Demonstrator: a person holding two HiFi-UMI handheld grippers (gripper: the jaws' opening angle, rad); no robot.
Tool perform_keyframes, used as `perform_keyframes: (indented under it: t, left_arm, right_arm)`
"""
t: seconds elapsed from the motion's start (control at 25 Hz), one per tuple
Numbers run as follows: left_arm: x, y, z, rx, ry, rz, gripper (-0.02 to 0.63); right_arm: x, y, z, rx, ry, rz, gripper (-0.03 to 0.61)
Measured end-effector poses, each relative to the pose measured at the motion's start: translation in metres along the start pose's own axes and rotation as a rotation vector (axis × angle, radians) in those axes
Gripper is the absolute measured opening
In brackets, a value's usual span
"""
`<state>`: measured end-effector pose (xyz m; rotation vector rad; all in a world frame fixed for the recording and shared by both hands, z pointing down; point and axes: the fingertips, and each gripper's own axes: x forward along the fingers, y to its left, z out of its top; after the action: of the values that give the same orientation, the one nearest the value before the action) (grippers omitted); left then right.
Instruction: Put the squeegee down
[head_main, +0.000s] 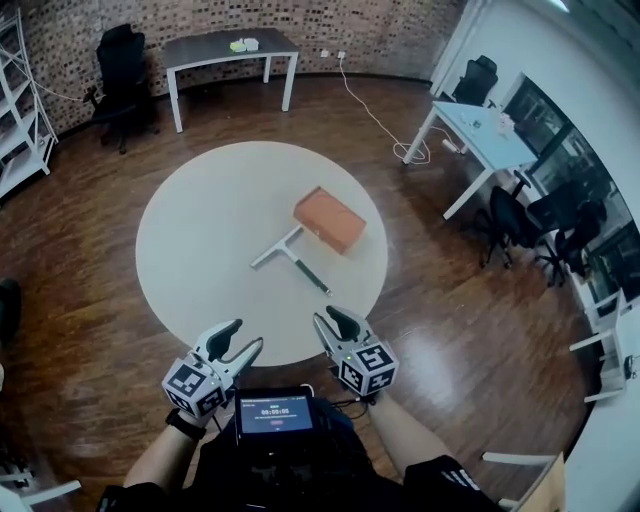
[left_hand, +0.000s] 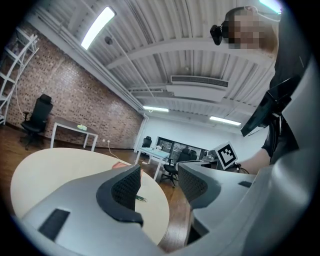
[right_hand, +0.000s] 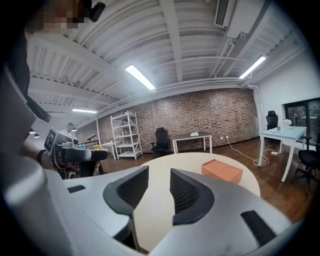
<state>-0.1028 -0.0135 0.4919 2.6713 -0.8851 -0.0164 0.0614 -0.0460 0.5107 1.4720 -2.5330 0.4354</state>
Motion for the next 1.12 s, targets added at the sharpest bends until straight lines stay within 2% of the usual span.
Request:
perform_keyframes:
  t: [0.28,0.44,1.12]
  left_arm:
    - [-0.011,-0.022,-0.005,-0.023,0.007,-0.013,0.239]
    - [-0.011,-0.034,-0.013,0.024,0.028,-0.023,0.238]
    - [-0.013,-0.052,-0.010,0.025,0.013,0.022,0.239]
  right_arm:
    - [-0.036,0.009,-0.014,0.053,0.020,-0.030,0.142]
    - [-0.050,0.009,-0.017,0.057,0.007,-0.027,0.138]
    - [-0.059,0.020,-0.015,0.034,0.011,0.059,0.137]
